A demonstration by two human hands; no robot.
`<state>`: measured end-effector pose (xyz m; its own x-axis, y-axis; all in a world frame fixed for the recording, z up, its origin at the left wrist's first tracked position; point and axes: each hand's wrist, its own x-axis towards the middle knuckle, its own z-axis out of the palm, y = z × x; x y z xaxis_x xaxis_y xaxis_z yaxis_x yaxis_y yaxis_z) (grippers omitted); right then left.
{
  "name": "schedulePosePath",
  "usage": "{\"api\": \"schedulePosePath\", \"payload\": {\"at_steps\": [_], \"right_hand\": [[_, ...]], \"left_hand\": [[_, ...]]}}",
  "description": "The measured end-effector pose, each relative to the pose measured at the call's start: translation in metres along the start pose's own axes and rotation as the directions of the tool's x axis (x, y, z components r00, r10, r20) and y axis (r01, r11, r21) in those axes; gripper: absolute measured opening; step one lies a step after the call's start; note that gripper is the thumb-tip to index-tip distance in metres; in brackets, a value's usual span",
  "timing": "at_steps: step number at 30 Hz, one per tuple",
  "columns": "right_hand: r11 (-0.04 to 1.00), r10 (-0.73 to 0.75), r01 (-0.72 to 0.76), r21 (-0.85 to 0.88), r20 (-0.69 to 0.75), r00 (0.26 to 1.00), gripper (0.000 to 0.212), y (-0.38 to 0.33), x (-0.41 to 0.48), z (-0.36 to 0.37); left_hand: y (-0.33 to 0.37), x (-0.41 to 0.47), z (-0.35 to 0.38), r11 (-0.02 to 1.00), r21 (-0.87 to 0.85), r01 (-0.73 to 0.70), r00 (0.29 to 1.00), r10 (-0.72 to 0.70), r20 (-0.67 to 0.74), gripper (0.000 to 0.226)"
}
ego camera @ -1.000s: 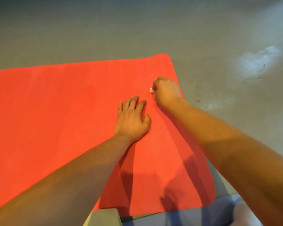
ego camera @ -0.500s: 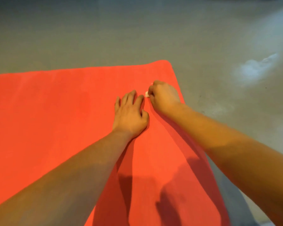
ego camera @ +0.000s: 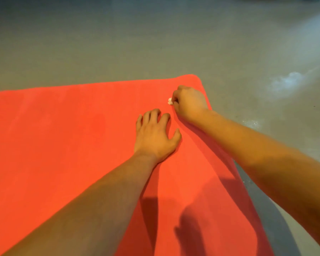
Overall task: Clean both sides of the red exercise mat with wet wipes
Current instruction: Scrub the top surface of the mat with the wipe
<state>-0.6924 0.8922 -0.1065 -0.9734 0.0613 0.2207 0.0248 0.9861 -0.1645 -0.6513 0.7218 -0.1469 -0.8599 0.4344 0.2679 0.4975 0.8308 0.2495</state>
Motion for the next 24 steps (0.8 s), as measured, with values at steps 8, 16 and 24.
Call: {"api": "schedulePosePath", "payload": {"at_steps": [8, 16, 24], "right_hand": [[0.998, 0.010, -0.010, -0.054, -0.001, 1.000, 0.023, 0.003, 0.044, 0.007], [0.991, 0.094, -0.088, -0.103, 0.058, 0.994, 0.024, 0.006, 0.101, 0.001], [0.996, -0.017, 0.026, -0.084, 0.105, 0.994, 0.017, 0.016, 0.027, -0.005]], "left_hand": [[0.001, 0.007, 0.002, 0.999, 0.022, -0.024, 0.996, 0.022, 0.084, 0.090], [0.002, 0.007, -0.001, 1.000, 0.007, -0.022, 0.996, 0.022, 0.092, 0.087], [0.003, 0.007, -0.003, 0.999, 0.017, -0.029, 0.995, 0.027, 0.092, 0.087]]}}
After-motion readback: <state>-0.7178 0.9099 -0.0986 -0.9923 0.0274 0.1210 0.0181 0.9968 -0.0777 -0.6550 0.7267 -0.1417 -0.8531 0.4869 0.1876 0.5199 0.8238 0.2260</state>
